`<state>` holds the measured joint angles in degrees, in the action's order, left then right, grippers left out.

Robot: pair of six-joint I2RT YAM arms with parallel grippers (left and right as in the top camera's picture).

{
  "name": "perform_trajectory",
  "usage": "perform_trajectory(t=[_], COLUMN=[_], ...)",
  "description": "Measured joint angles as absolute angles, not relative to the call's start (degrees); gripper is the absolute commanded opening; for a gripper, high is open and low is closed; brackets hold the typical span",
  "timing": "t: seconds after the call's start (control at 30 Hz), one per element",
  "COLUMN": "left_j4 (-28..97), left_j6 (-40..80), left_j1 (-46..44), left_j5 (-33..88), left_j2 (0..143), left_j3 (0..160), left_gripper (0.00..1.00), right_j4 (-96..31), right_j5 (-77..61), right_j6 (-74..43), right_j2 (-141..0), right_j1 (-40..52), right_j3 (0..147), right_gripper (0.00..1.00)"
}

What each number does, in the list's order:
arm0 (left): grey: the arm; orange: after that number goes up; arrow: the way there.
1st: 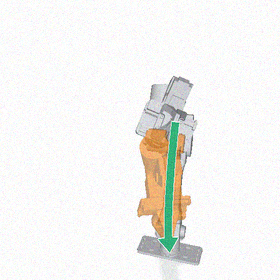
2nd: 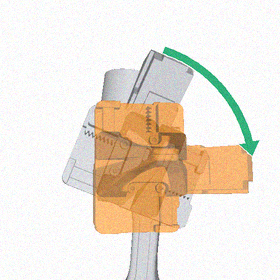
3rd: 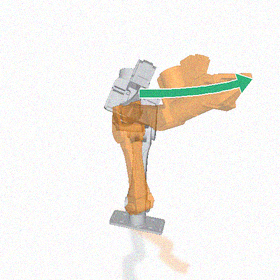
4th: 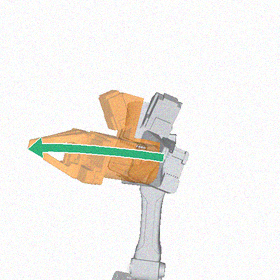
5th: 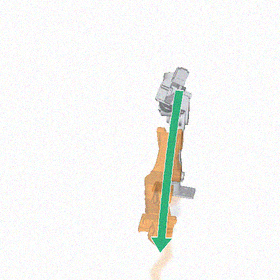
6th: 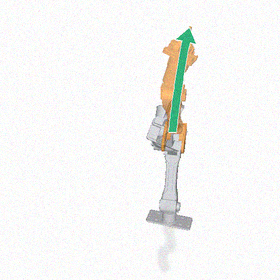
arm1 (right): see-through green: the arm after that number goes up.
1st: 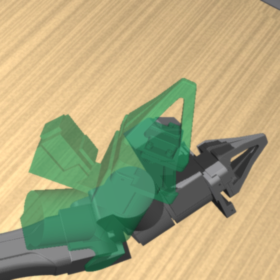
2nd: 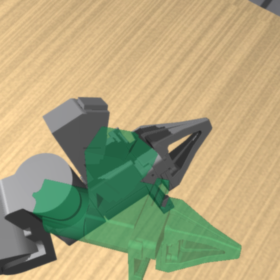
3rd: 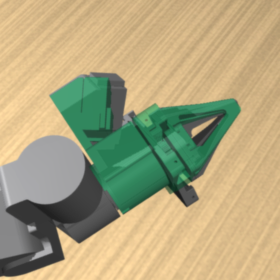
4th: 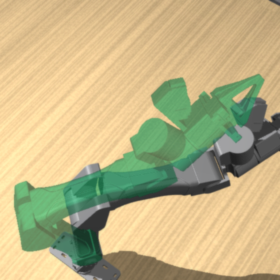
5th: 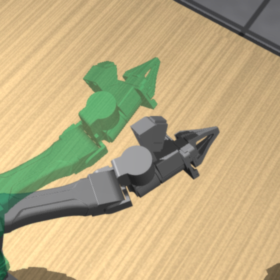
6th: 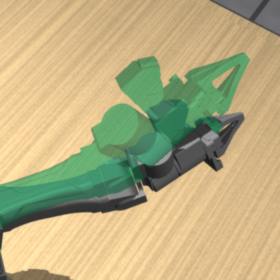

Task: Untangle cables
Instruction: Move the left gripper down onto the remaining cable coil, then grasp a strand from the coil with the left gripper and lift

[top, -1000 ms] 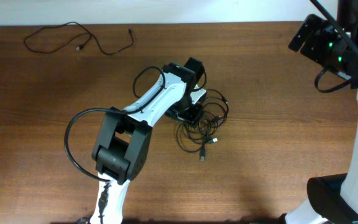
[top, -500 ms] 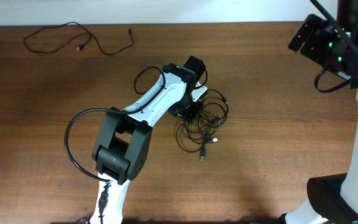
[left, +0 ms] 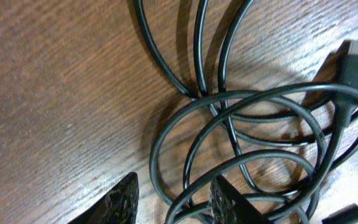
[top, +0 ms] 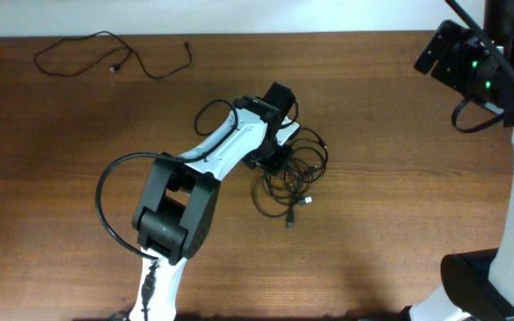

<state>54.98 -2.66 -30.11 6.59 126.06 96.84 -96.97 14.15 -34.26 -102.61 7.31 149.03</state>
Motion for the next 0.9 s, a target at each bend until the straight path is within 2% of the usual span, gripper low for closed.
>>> perform_trajectory(t=[0.13,0.27,0.33,0.37,0.5,0.57,0.77,0.9], left_j4=[54.8,54.8,54.9,55.2,56.1,56.1,57.0,62.9], left_j6=[-2.7,-2.9,-2.9,-3.0,-3.2,-3.3,-3.4,-3.4], left_j1=[-30.1,-30.1,-30.1,-30.1,-30.1,-30.1,-30.1,-30.1], left_j5=[6.6,6.6,6.6,6.6,6.6,6.6,6.6,7.2], left_j2=[126.1,126.1,126.1,126.1,126.1,126.1,126.1,125.8], left_j3=[96.8,96.8,96.8,96.8,96.8,96.8,96.9,101.2], left_gripper=[0.31,0.29,0.21,0.13,0.1,0.0,0.0,0.0], right_j4=[-97.0,-97.0,-97.0,-97.0,-97.0,-97.0,-97.0,-97.0], right_j5=[14.2,14.2,14.2,14.2,14.2,14.2,14.2,14.2], right_j6=[-34.2,-34.3,-34.2,-34.2,-34.2,-34.2,-34.2,-34.2], right_j2=[-102.6,-102.6,-102.6,-102.6,-102.6,-102.6,-102.6,-102.6], right_j1=[7.3,7.3,7.3,7.3,7.3,7.3,7.3,7.3], right_j3=[149.0,149.0,149.0,149.0,149.0,149.0,149.0,149.0], right_gripper=[0.98,0.98,0.98,0.98,0.98,0.98,0.98,0.98])
